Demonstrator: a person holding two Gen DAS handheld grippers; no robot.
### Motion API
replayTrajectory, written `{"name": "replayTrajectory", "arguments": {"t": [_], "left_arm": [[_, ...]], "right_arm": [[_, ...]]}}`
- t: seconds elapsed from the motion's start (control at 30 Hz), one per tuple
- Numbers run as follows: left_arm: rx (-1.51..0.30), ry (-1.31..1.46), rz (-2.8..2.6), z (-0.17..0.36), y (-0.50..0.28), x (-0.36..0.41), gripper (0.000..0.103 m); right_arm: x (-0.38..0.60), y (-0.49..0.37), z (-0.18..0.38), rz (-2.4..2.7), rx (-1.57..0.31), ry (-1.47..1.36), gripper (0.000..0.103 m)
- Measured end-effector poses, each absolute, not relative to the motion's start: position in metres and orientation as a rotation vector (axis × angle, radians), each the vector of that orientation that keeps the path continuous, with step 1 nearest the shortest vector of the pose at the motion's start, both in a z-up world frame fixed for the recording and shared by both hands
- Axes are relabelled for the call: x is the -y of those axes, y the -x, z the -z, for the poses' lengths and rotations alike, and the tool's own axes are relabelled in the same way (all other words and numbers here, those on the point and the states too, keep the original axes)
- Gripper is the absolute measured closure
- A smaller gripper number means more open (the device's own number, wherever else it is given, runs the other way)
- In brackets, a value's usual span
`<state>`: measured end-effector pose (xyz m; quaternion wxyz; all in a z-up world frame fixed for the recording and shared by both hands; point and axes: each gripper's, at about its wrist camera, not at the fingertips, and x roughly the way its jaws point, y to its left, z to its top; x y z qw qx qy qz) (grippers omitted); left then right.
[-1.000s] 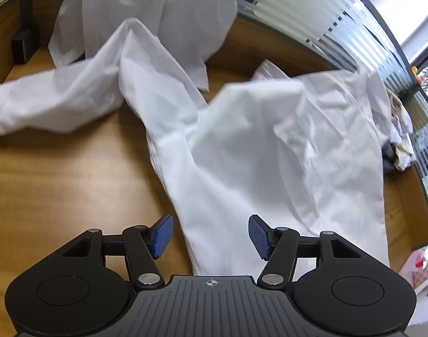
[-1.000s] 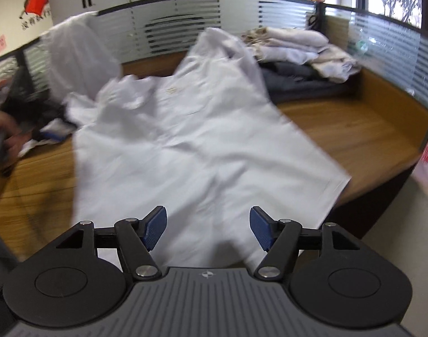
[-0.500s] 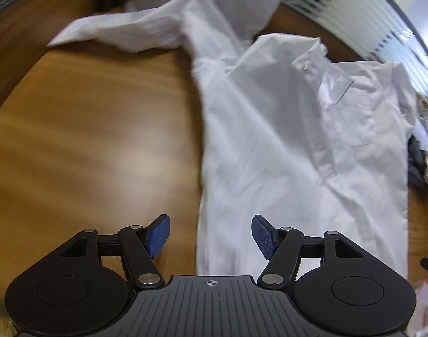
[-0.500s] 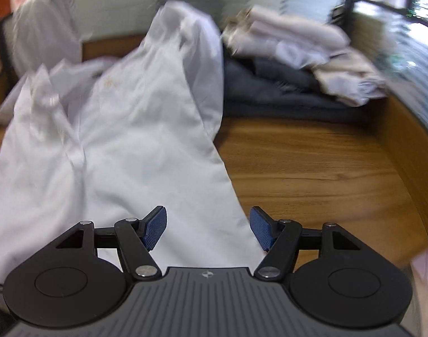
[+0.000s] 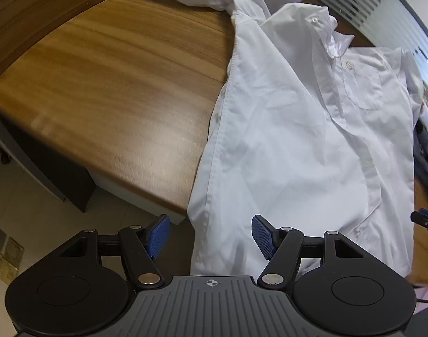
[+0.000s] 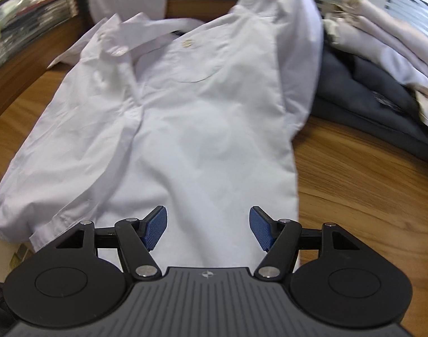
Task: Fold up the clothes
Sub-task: 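Open both tools and smooth the shirt flat, front facing up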
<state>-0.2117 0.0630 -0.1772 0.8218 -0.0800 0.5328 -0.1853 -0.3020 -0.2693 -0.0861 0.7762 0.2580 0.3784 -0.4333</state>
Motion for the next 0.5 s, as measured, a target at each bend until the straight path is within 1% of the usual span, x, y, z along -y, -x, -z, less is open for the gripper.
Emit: {"name": "replayTrajectory", "arguments": {"t": [0.1,0.13,0.17,0.3,0.37,0.4,0.43,0.47,0.5], "left_arm": [[-1.123,0.209,0.383,0.183,0.218,-0.066,0.041],[-1.122,0.226,0.385,0.186,0.218,-0.067,0.049],[-1.124,0.246,0.387,0.189,0.218,-0.068,0.053],[-1.130,0.335,0.385,0.202,0.215,-0.068,0.056],[-1.139,0.372,0.381,0.208,0.214,-0.066,0.084],[-1.143,0.384,0.370,0.209,0.214,-0.066,0.085],[-1.145,0.394,0.357,0.210,0.214,-0.067,0.089],[-1.142,0.409,0.349,0.209,0.215,-0.068,0.097],[-1.132,0.425,0.347,0.205,0.217,-0.072,0.100]], "right_arm": [[0.270,0.289,0.084,0.892,-0.821,-0.530,0.032],[0.272,0.285,0.083,0.880,-0.820,-0.524,0.032],[0.273,0.281,0.082,0.869,-0.819,-0.519,0.032],[0.286,0.268,0.086,0.835,-0.848,-0.510,0.032],[0.294,0.262,0.091,0.820,-0.873,-0.499,0.032],[0.297,0.259,0.093,0.813,-0.887,-0.494,0.032],[0.302,0.258,0.098,0.808,-0.905,-0.497,0.032],[0.308,0.258,0.103,0.804,-0.922,-0.505,0.032],[0.313,0.257,0.108,0.799,-0.938,-0.513,0.032]]}}
